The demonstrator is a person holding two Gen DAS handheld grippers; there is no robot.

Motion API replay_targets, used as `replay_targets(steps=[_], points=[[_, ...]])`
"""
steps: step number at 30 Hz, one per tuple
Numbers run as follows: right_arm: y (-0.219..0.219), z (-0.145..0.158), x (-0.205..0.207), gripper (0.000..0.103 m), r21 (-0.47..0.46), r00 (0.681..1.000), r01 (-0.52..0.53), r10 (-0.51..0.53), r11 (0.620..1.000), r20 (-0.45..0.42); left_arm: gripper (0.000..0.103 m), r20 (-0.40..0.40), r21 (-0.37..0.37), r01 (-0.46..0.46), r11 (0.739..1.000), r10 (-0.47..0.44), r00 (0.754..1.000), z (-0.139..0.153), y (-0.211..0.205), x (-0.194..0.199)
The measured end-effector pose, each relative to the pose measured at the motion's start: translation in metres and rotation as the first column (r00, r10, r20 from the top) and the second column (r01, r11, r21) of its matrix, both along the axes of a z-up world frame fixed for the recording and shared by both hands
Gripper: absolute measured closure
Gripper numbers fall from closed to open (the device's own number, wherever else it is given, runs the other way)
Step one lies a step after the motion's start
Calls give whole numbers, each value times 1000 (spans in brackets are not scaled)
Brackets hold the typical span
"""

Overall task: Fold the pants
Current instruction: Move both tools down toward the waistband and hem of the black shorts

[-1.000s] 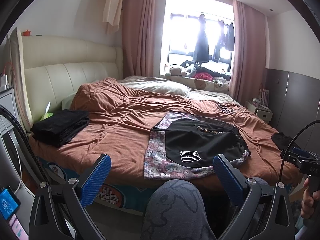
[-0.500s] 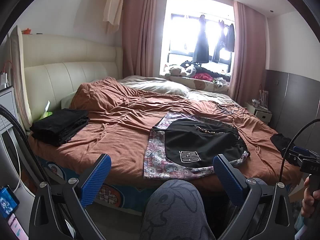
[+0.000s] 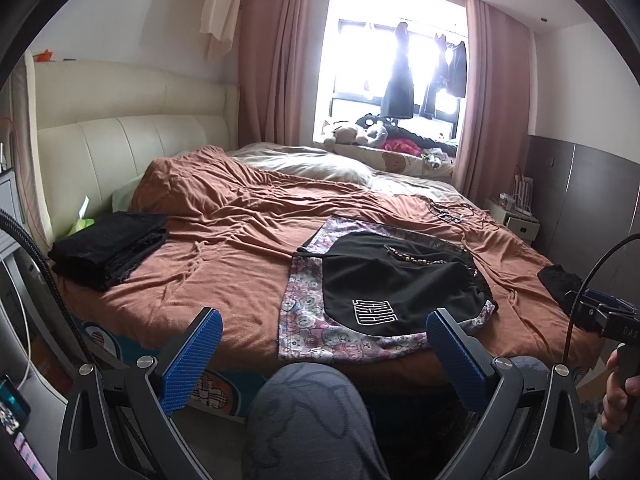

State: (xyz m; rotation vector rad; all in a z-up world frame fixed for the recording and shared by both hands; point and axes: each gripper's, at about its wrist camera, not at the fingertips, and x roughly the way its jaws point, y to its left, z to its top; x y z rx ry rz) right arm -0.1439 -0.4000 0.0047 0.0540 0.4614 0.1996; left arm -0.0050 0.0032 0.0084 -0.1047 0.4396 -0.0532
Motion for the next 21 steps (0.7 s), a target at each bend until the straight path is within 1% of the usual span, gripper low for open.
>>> replay_targets(steps=[7,13,16,21], points=[[-7,-5,22,0,23,1000,15,-14,1000,-28,0,-40,-40,28,999,-30,999,-10,11,19],[-9,-7,49,0,42,998,26,-23,999,-59,0,-82,-71,53,996,-58,995,-24,19,43],[-10,-9,62,0,35,996,35,-33,999,-77,0,-119,-97,60,994,-71,990,-35,23,56],[-14,-15,83,0,62,993,36,-29,997,-110,0,-185,-145,40,989,-67,981,-55,28,78]])
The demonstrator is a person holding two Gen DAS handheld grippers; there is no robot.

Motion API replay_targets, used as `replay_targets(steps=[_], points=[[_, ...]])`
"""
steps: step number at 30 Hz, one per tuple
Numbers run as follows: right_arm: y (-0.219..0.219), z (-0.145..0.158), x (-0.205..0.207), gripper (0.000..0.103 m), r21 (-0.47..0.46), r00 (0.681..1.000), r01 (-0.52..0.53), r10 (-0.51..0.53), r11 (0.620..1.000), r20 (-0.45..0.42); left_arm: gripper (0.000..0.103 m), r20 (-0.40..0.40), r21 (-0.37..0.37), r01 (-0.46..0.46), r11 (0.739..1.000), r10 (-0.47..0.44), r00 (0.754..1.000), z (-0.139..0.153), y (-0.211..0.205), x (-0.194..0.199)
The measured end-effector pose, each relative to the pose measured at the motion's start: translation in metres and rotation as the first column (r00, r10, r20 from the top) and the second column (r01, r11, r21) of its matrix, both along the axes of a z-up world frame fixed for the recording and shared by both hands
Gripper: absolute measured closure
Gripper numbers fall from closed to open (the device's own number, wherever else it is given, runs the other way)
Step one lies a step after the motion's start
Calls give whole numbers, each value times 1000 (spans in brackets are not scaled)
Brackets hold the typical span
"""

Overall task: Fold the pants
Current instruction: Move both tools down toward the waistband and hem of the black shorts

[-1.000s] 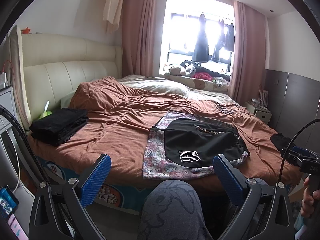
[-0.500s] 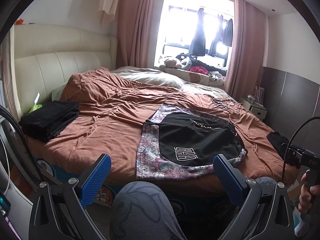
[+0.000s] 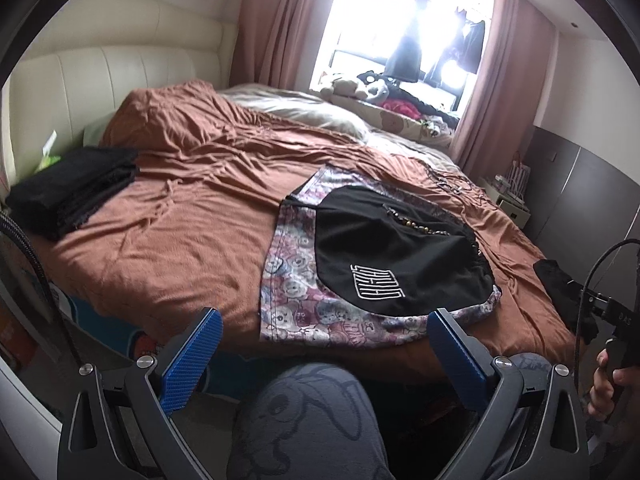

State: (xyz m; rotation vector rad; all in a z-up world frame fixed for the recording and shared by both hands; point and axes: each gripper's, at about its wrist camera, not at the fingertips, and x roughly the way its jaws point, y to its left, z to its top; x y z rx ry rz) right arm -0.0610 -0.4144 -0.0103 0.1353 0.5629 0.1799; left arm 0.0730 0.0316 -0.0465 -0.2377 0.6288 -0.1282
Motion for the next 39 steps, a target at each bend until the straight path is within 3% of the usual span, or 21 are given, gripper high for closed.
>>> replay_targets(steps=[10,20,28,33,39], points=[[-26,-15,38,0,82,997,28,-22,996,-78,1,-94,-43,-19,999,15,995,-36,3,32],[-44,-28,71,0,105,988,70,-55,992,-144,5,-169,-165,-73,984,45,985,-81,16,59],[-51,-41,96,0,120,981,86,-63,989,-183,7,-210,-218,-78,973,31,977,-106,21,73],[-51,-54,116,9,100,971,92,-67,991,-228,10,-228,-268,-87,960,24,973,-122,27,80],[-53,-65,140,10,106,959,93,-60,990,-277,11,-241,-328,-79,942,-3,971,-137,29,89]])
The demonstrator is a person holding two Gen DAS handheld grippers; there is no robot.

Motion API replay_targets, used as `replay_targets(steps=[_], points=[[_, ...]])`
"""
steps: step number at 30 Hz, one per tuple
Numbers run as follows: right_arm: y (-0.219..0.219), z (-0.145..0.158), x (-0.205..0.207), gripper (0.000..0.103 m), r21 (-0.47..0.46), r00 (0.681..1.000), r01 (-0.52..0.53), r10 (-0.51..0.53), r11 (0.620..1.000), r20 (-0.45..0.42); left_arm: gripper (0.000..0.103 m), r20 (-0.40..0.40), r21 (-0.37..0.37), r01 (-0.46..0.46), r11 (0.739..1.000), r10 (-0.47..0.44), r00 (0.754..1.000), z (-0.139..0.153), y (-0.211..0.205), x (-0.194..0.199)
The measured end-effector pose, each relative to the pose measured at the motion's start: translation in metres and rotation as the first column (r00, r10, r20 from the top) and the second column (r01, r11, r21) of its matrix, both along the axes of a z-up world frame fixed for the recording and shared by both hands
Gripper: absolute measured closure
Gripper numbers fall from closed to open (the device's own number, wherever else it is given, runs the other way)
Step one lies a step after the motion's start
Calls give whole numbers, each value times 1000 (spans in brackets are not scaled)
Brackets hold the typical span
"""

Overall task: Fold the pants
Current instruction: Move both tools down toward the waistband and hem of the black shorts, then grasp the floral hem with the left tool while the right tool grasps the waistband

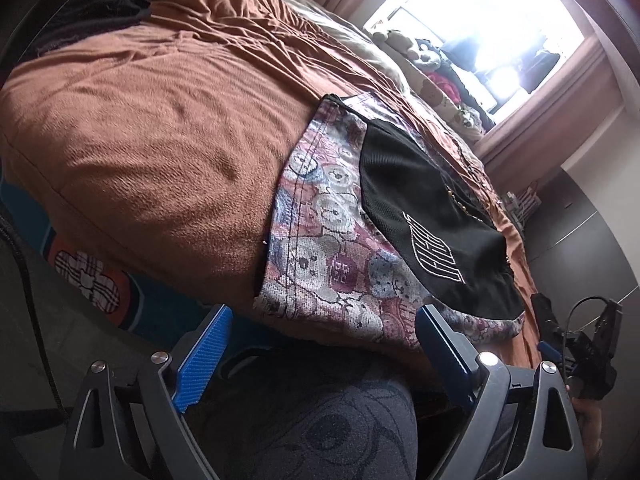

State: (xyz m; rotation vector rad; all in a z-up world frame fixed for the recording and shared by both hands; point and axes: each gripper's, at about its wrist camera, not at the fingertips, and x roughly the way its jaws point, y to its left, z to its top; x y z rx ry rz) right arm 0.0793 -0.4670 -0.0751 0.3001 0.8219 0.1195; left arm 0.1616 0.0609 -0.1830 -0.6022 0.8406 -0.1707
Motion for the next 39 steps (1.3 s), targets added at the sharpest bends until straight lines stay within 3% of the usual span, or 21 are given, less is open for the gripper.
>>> replay_targets(steps=[7,10,13,15,18,25,28,29,30,39], points=[[2,-11,17,10,-2,1000,4,-4,1000,-25,15,-34,-73,23,997,-26,999,-15,0,11],[2,-14,20,10,0,1000,1,-1,1000,-30,21,-40,-77,21,997,-24,999,-19,1,11],[0,-16,22,10,9,999,0,0,1000,-34,33,-27,-61,16,998,-17,999,-11,1,10],[-1,-16,23,11,12,999,0,0,1000,-35,48,16,-46,13,999,-12,1000,0,2,6],[-1,-14,24,12,4,999,1,-1,1000,-32,48,26,-20,5,1000,-4,1000,8,3,8],[-6,-19,26,13,46,998,22,-19,999,-52,52,-23,-44,-36,998,35,999,-6,9,16],[-10,-25,34,13,63,994,47,-41,997,-99,78,-45,16,-63,998,64,997,-5,8,17],[-10,-26,37,13,62,992,54,-47,997,-117,92,-48,13,-65,998,66,997,-5,8,18],[-11,-28,41,15,71,991,56,-47,996,-128,96,-52,2,-70,998,70,996,-6,10,19],[-22,-36,59,15,160,983,96,-68,982,-170,98,15,30,-103,994,103,995,26,9,13]])
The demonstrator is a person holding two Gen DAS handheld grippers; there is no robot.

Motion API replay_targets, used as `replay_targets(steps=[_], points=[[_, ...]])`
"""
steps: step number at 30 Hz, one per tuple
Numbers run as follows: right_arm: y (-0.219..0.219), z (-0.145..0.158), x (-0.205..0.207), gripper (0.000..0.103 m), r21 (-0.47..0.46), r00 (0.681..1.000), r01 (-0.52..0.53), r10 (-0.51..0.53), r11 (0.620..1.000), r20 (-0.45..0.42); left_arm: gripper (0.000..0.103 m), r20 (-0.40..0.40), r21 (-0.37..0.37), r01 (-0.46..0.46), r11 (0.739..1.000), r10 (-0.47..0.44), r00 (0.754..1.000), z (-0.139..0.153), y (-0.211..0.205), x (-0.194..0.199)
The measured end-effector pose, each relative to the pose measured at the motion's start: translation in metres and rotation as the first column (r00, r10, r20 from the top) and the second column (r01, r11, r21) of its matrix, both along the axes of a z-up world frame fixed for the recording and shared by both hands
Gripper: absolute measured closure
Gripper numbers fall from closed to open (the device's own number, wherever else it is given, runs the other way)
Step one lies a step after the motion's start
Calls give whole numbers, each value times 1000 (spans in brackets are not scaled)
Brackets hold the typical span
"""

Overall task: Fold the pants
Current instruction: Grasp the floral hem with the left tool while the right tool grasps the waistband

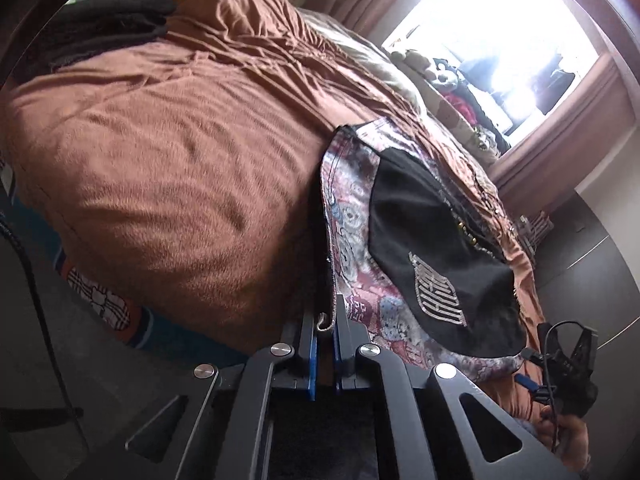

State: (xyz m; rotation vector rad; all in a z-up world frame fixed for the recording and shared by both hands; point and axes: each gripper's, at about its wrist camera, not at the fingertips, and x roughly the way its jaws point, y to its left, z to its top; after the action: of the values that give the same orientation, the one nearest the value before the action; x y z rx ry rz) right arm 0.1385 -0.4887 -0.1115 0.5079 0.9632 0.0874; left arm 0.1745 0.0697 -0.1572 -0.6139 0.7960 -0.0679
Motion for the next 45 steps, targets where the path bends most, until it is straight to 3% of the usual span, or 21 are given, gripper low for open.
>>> replay_targets(steps=[5,8,11,13,15,18,24,29,32,34,45], points=[[-5,-5,9,18,39,1000,22,-22,999,-3,98,34,14,-4,1000,4,999,20,-3,-2],[-10,-7,15,26,75,999,38,-39,996,3,98,42,26,-11,1000,10,999,27,-6,-2],[-14,-11,19,48,136,999,35,-38,990,17,98,47,31,-15,999,13,999,32,-9,-2],[-17,-16,20,80,175,999,29,-31,984,13,98,50,36,-16,999,15,999,34,-9,-3],[-20,-20,18,90,215,1000,13,-16,976,13,98,54,39,-20,999,18,998,37,-10,-3],[-23,-13,11,95,198,998,6,-17,980,57,98,63,41,-22,999,19,998,43,-11,-4],[-33,-2,-11,95,193,993,16,-38,981,110,98,96,30,-15,999,12,995,58,-12,-5],[-42,-15,-21,90,248,998,41,-54,968,45,98,120,32,-4,999,0,993,69,-16,-3],[-44,-21,-22,75,283,997,64,-70,957,13,98,128,35,-1,999,-3,992,72,-17,-2],[-48,-21,-21,55,299,996,87,-91,950,-1,98,128,33,-1,999,-3,992,73,-16,-1],[-57,-33,0,54,379,982,171,-188,910,8,98,133,25,-22,999,18,991,77,-12,6]])
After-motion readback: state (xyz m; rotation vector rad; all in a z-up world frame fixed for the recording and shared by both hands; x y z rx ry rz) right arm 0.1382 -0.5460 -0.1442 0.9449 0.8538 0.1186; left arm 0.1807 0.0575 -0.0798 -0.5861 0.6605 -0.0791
